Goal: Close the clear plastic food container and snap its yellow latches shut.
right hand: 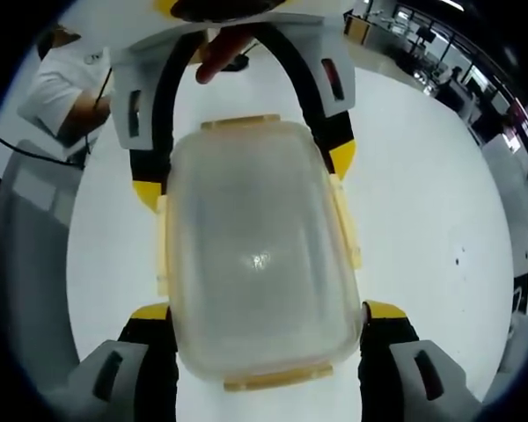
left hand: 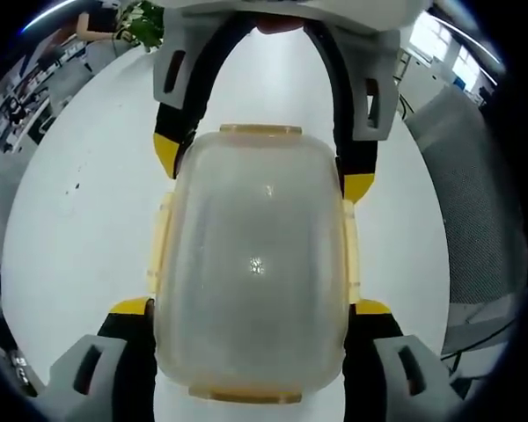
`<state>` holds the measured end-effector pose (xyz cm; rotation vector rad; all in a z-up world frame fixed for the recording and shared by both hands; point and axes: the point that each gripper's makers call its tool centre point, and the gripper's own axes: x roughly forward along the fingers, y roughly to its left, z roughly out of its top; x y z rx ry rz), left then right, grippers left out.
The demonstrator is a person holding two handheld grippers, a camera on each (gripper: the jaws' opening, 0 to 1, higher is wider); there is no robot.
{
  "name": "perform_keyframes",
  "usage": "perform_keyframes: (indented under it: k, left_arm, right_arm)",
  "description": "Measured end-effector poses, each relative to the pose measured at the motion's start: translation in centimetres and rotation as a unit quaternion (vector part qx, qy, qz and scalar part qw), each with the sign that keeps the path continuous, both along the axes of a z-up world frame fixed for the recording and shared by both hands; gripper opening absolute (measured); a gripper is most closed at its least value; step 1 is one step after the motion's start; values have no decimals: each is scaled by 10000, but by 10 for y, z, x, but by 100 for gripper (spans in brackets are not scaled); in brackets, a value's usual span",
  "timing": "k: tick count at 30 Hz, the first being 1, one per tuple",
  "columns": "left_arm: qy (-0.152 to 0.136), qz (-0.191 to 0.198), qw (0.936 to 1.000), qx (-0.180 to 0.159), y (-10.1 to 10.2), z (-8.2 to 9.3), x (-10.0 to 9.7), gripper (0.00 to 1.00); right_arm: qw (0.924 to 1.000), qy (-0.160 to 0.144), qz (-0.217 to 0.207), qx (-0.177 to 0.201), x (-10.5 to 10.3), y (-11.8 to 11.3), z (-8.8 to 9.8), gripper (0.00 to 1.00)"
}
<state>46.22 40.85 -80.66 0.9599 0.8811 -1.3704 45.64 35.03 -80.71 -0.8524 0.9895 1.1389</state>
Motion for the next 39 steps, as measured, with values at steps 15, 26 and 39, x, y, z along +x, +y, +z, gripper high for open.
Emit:
perform_keyframes:
  k: [15, 26, 39]
  left_arm:
    - [-4, 126, 9997, -210, 2, 4, 0, 88]
    - [-158, 412, 9957, -811, 4, 22, 7, 88]
    - [-467, 1873, 9505, -2434, 2, 45, 9, 88]
  right_arm:
    - [9996, -65, 220, 169, 4, 2, 1, 86]
    - [9937, -265, -134, 1083, 10, 7, 18, 84]
    - [9525, -499, -1243, 2734, 0, 8, 41, 88]
